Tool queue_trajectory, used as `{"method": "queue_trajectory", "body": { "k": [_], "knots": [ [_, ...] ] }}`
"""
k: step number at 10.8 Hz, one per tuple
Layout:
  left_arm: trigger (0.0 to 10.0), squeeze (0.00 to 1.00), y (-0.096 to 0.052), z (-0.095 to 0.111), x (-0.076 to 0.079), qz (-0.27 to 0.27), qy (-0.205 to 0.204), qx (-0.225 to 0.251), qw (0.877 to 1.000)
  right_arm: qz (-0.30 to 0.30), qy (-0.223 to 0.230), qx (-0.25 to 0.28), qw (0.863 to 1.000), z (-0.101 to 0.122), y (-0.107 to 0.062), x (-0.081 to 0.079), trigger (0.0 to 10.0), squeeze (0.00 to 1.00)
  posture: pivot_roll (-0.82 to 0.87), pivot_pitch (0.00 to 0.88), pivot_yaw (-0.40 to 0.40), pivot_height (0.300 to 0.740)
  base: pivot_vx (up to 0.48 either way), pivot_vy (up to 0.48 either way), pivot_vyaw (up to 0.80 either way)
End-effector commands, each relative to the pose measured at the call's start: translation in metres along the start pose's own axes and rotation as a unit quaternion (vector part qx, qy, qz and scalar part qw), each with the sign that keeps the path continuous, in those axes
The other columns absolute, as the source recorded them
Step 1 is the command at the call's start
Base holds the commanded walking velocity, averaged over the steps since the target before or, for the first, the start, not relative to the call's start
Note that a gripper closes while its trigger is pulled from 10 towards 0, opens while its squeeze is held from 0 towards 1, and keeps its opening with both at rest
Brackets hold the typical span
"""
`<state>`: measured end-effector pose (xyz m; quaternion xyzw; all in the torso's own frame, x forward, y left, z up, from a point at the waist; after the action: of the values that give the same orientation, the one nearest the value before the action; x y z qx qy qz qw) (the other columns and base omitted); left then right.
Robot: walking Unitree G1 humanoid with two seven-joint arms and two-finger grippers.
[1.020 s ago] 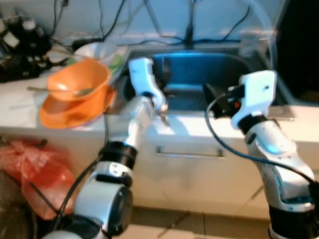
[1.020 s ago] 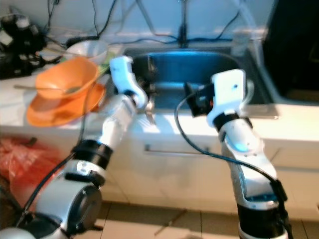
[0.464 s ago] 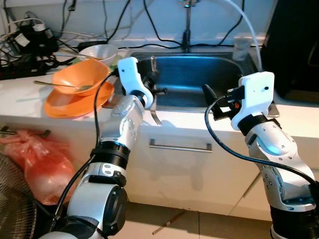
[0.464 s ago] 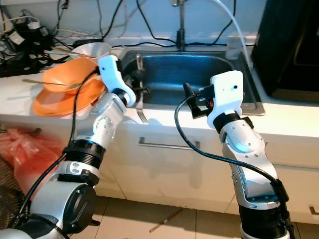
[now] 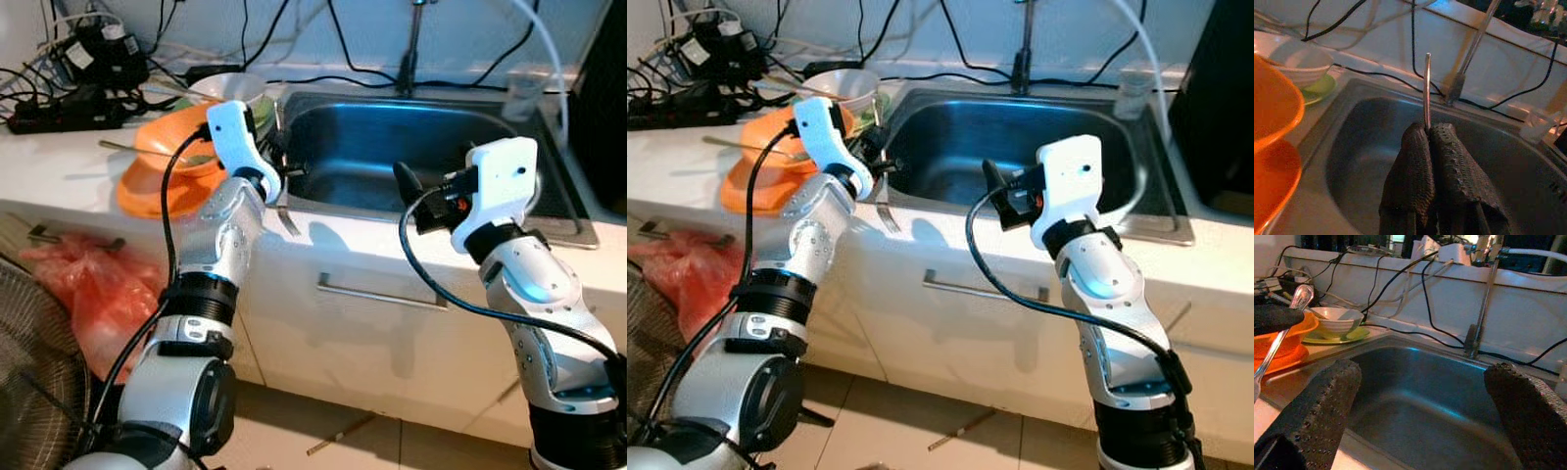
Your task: Kitchen organization
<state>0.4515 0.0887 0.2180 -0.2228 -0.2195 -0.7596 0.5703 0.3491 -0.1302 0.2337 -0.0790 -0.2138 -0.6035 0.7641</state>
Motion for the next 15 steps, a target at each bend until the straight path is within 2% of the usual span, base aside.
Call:
{"method": "queue_trajectory", "body": {
  "k": [1,7,8,9,10,15],
  "knots": [
    [0.0,0.00,0.0026,0.0143,0.0131,-0.017,0.011,0.015,1.000,-0.001,-0.002,0.017,1.000,0.0082,0.0026,0.0018,10.0,0.00,-0.13,0.000,0.088,0.740,0.480,0.000,0.00],
    [0.0,0.00,0.0025,0.0103,0.0174,-0.024,0.005,0.006,1.000,-0.006,-0.004,0.019,1.000,0.0088,0.0025,0.0026,10.0,0.00,-0.13,0.000,0.097,0.740,0.479,0.000,0.00],
    [1.4,0.00,0.0012,0.0105,0.0185,-0.027,0.001,0.009,1.000,-0.006,-0.005,0.017,1.000,0.0077,0.0016,0.0027,10.0,0.00,-0.13,0.000,0.096,0.740,0.000,0.000,0.00],
    [1.6,0.00,0.0006,0.0081,0.0171,-0.025,0.000,0.003,1.000,-0.006,-0.006,0.017,1.000,0.0074,0.0016,0.0028,10.0,0.00,-0.13,0.000,0.096,0.740,0.000,0.000,0.00],
    [2.2,0.00,0.0004,0.0083,0.0172,-0.026,-0.001,0.003,1.000,-0.007,-0.005,0.016,1.000,0.0070,0.0016,0.0029,10.0,0.00,-0.13,0.000,0.096,0.740,0.000,0.000,0.00],
    [2.9,0.00,-0.0011,0.0074,0.0194,-0.032,-0.005,-0.002,0.999,-0.008,-0.004,0.016,1.000,0.0067,0.0024,0.0027,10.0,0.00,-0.13,0.000,0.098,0.740,0.000,0.000,0.00]
  ]
}}
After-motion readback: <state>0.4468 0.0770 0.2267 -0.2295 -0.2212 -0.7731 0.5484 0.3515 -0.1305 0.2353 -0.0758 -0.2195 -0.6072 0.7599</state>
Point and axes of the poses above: a point about 5 cm out from each wrist's last joint towards the gripper, its own y axis pointing out of the wrist towards the gripper, its own z axis along the axis of the wrist's last joint, x = y × z, the point moved 6 cm from there along y, pointing out of the wrist towards the gripper, and after that the axes turned 15 degrees about -y, right-handed, at the moved point
